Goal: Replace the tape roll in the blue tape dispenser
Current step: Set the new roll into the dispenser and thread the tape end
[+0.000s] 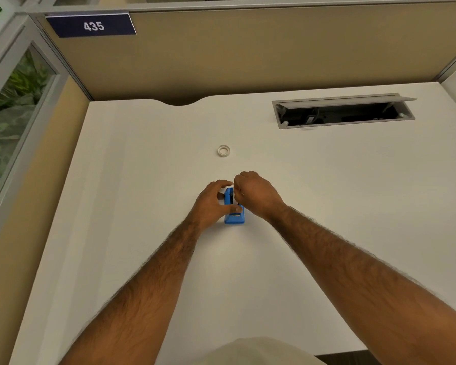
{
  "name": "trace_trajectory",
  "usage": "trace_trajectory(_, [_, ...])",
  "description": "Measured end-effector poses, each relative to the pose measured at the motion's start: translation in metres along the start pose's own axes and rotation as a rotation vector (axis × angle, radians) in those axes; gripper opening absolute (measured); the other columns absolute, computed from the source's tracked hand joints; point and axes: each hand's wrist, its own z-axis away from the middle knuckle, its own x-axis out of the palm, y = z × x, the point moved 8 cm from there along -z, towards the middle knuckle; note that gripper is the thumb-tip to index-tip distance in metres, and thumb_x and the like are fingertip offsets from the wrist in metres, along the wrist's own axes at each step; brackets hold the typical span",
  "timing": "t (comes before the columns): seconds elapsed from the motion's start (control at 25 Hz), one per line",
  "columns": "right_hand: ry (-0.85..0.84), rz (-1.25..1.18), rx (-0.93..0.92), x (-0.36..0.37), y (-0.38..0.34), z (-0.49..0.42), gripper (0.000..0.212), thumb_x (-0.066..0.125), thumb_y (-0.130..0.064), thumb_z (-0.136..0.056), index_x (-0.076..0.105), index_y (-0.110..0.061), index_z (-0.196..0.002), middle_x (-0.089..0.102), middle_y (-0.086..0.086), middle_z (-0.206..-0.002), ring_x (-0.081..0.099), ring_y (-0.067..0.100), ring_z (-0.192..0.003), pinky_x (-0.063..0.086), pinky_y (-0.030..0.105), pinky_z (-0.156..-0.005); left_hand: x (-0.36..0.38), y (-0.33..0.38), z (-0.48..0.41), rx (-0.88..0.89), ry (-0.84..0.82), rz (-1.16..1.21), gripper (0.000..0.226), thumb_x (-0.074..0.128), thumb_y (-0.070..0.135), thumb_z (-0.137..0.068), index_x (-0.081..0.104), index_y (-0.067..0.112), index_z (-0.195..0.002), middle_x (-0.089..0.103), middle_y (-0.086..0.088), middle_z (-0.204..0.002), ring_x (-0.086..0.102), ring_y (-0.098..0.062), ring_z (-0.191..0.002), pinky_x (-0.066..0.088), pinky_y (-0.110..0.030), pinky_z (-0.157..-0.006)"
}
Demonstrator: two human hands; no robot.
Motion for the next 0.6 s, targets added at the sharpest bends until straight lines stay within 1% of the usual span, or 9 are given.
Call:
trace_trajectory(0.12, [0.006,0.089,-0.027,0.001,-0.005,0.004,0.009,0.050,-0.013,-0.093,0.057,-0.008,-0.092,0.050,0.003,-0.085,0.040,0.016,-0.078,0.030,0.028,-0.062,-0.001,-0.004,0.008,0.006,-0.096,-0.035,0.104,0.090,0.043,-0.063,0.032,0.039,-0.149,0.041,0.007,-0.152,0.048,-0.014,-0.130,0.044,-0.036,-0.107])
trace_trajectory(0.2, [0.013,0.122,-0.043,0.004,-0.008,0.008,0.008,0.050,-0.012,-0.092,0.058,-0.008,-0.091,0.050,0.003,-0.083,0.041,0.016,-0.078,0.031,0.030,-0.061,0.001,-0.004,0.011,0.066,-0.176,-0.154,0.121,0.091,0.051,-0.057,0.018,0.044,-0.153,0.030,0.011,-0.159,0.037,-0.013,-0.141,0.036,-0.037,-0.114])
trace_trajectory(0.24, [0.018,0.125,-0.044,0.006,-0.009,0.010,0.008,0.052,-0.012,-0.091,0.058,-0.008,-0.090,0.053,0.003,-0.083,0.043,0.016,-0.078,0.033,0.030,-0.060,0.002,-0.004,0.011,0.103,-0.214,-0.208,0.126,0.091,0.054,-0.054,0.014,0.044,-0.154,0.027,0.013,-0.161,0.032,-0.011,-0.144,0.033,-0.035,-0.115])
trace_trajectory(0.32, [0.039,0.131,-0.049,0.011,-0.010,0.018,0.004,0.057,-0.011,-0.088,0.059,-0.008,-0.087,0.057,0.005,-0.082,0.043,0.017,-0.075,0.034,0.031,-0.059,0.003,-0.002,0.007,0.179,-0.260,-0.277,0.128,0.091,0.055,-0.052,0.015,0.043,-0.154,0.028,0.015,-0.160,0.031,-0.009,-0.144,0.030,-0.032,-0.115])
trace_trajectory(0.4, [0.087,0.136,-0.056,0.015,-0.011,0.027,0.003,0.062,-0.006,-0.085,0.060,-0.008,-0.082,0.058,0.007,-0.076,0.038,0.016,-0.070,0.031,0.032,-0.055,0.004,0.003,0.003,0.233,-0.300,-0.289,0.124,0.091,0.054,-0.053,0.019,0.043,-0.153,0.033,0.016,-0.158,0.035,-0.007,-0.142,0.032,-0.031,-0.115])
trace_trajectory(0.44, [0.104,0.137,-0.044,0.017,-0.011,0.030,0.005,0.062,-0.004,-0.084,0.059,-0.008,-0.081,0.058,0.007,-0.075,0.037,0.016,-0.069,0.030,0.032,-0.054,0.003,0.003,0.001,0.237,-0.335,-0.270,0.118,0.090,0.051,-0.057,0.022,0.043,-0.153,0.035,0.016,-0.156,0.036,-0.006,-0.141,0.032,-0.030,-0.114])
trace_trajectory(0.48, [0.118,0.137,-0.027,0.017,-0.011,0.032,0.006,0.062,-0.004,-0.084,0.059,-0.008,-0.080,0.057,0.007,-0.074,0.037,0.017,-0.069,0.029,0.032,-0.053,0.001,0.002,0.000,0.223,-0.373,-0.228,0.107,0.088,0.044,-0.066,0.025,0.042,-0.152,0.037,0.015,-0.155,0.038,-0.005,-0.139,0.032,-0.028,-0.113])
trace_trajectory(0.52, [0.133,0.139,-0.009,0.019,-0.011,0.033,0.007,0.062,-0.003,-0.084,0.058,-0.008,-0.080,0.057,0.007,-0.074,0.037,0.017,-0.069,0.029,0.032,-0.053,-0.002,0.000,-0.002,0.193,-0.396,-0.169,0.090,0.081,0.035,-0.078,0.030,0.040,-0.151,0.041,0.013,-0.153,0.041,-0.006,-0.137,0.033,-0.027,-0.112])
trace_trajectory(0.6, [0.168,0.132,0.025,0.020,-0.011,0.034,0.009,0.061,-0.003,-0.085,0.057,-0.009,-0.079,0.058,0.008,-0.075,0.039,0.018,-0.069,0.028,0.032,-0.053,-0.011,-0.001,-0.008,0.144,-0.357,-0.065,0.055,0.061,0.021,-0.096,0.045,0.035,-0.146,0.052,0.008,-0.146,0.051,-0.010,-0.130,0.038,-0.026,-0.110])
